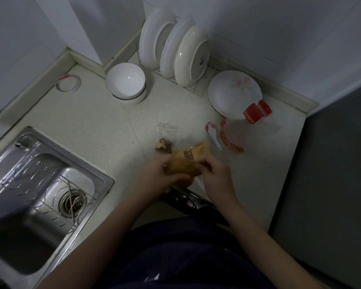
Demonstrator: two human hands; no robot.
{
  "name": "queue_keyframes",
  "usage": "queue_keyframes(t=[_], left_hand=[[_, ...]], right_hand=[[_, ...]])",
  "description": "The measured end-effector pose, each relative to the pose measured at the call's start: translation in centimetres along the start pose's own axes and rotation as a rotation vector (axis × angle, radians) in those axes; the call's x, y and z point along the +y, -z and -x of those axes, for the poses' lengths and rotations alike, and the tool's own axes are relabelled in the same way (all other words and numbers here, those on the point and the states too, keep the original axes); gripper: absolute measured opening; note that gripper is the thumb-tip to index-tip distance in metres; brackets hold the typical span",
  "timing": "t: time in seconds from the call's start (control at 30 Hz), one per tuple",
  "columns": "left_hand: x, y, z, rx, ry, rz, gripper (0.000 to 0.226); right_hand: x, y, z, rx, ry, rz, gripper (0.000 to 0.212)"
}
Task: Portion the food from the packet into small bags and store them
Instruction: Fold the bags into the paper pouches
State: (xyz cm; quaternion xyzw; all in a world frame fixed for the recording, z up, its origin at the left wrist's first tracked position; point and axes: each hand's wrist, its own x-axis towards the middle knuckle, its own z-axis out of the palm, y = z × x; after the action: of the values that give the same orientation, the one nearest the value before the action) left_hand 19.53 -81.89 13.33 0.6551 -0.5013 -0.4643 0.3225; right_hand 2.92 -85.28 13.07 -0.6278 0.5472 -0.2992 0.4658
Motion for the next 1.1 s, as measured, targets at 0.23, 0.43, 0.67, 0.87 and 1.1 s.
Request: queue_keyframes(t=[0.23,0.43,0.67,0.87,1.1], left_hand=[[-2.3,-0.4,-1.6,-0.198,0.309,0.147,0.043],[-4.3,2.1,-7.1,0.137,0.404,0.052,0.032],[-6.7,2.6,-12.7,0.136,0.462,-0.069,0.032],[-7.5,2.0,-14.3,0.082,0.46,-0.14,0.033],[-7.7,1.5,-14.0,0.088,0.369,-0.145,0.028]], right_hand=[[3.8,0.2,-1.2,0.154,-0.412,-0.353,0.011],[7.6,0.9,-2.7,0.267,-0.657,-0.22,0.047],[7.4,-0.8,-5.4,0.183,-0.746,-0.08,0.027],[7.6,0.1,-4.7,0.2,-0.759,-0.11,0.01],[8.6,4.0,-3.5,0.338,-0.7,-0.159,0.008]])
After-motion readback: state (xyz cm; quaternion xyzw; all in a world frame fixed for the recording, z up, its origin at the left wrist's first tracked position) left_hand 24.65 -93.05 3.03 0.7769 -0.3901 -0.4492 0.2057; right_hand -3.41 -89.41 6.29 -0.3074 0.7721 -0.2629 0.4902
